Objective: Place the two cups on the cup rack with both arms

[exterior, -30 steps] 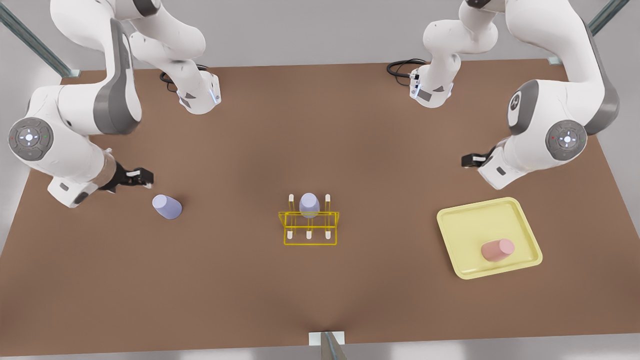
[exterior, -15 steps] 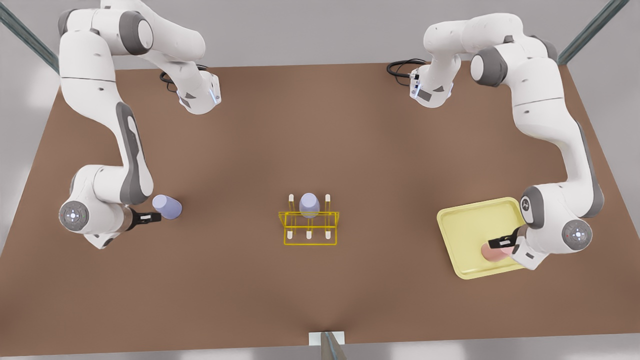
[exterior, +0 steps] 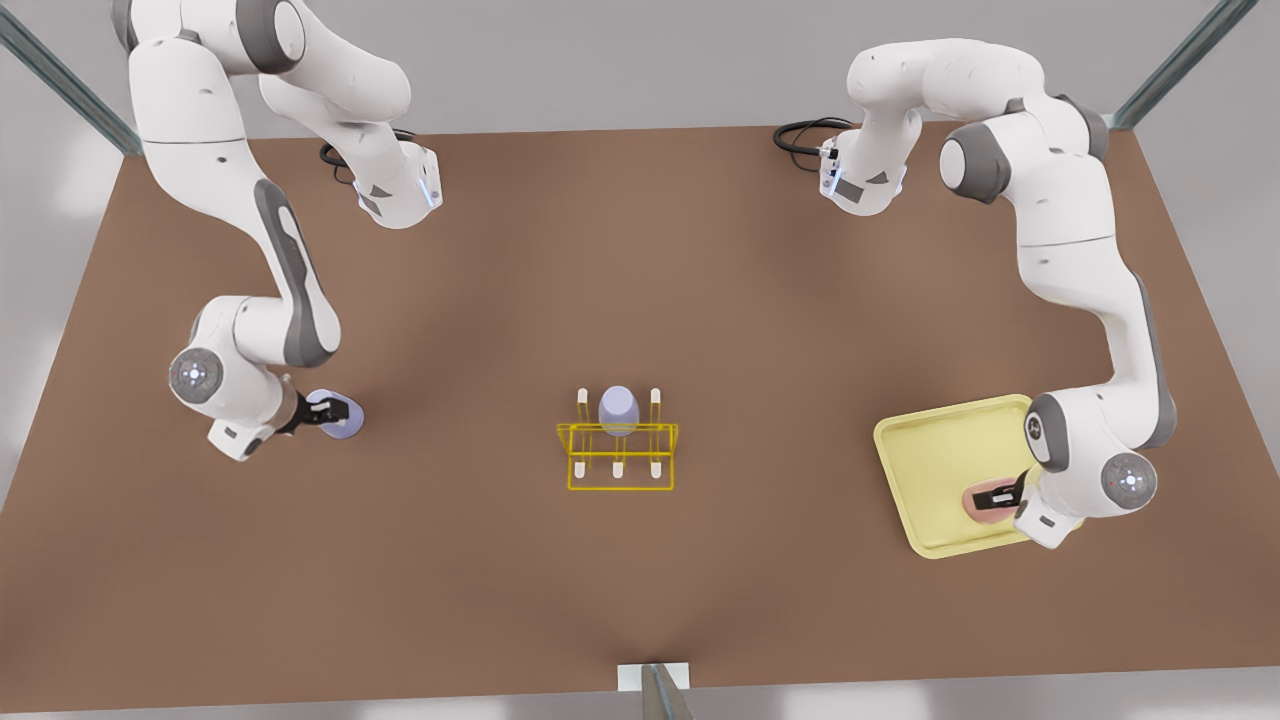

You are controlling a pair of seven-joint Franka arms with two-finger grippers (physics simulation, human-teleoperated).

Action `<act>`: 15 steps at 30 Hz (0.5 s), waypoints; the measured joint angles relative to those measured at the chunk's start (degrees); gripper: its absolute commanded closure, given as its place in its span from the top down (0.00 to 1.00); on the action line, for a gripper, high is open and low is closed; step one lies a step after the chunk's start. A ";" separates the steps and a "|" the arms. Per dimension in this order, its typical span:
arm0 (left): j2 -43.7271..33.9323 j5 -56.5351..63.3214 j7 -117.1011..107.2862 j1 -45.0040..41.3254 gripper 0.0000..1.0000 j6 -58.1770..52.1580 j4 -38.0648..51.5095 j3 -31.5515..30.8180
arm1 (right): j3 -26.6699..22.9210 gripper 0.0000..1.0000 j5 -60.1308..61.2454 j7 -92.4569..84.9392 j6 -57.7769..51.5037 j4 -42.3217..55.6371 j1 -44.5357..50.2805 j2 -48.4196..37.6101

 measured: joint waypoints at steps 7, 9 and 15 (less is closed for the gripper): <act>0.54 -1.46 0.71 0.08 0.90 2.13 0.00 0.00 | -0.07 1.00 -0.25 -0.95 5.43 -5.89 -0.80 -0.18; 0.77 -1.71 0.87 0.09 0.90 2.64 0.00 0.00 | -0.09 1.00 -0.28 -1.15 7.14 -7.40 -1.05 -0.22; 1.37 -1.98 1.25 0.07 0.88 3.47 0.00 -0.01 | -0.09 1.00 -0.37 -1.66 10.23 -9.94 -1.99 -0.56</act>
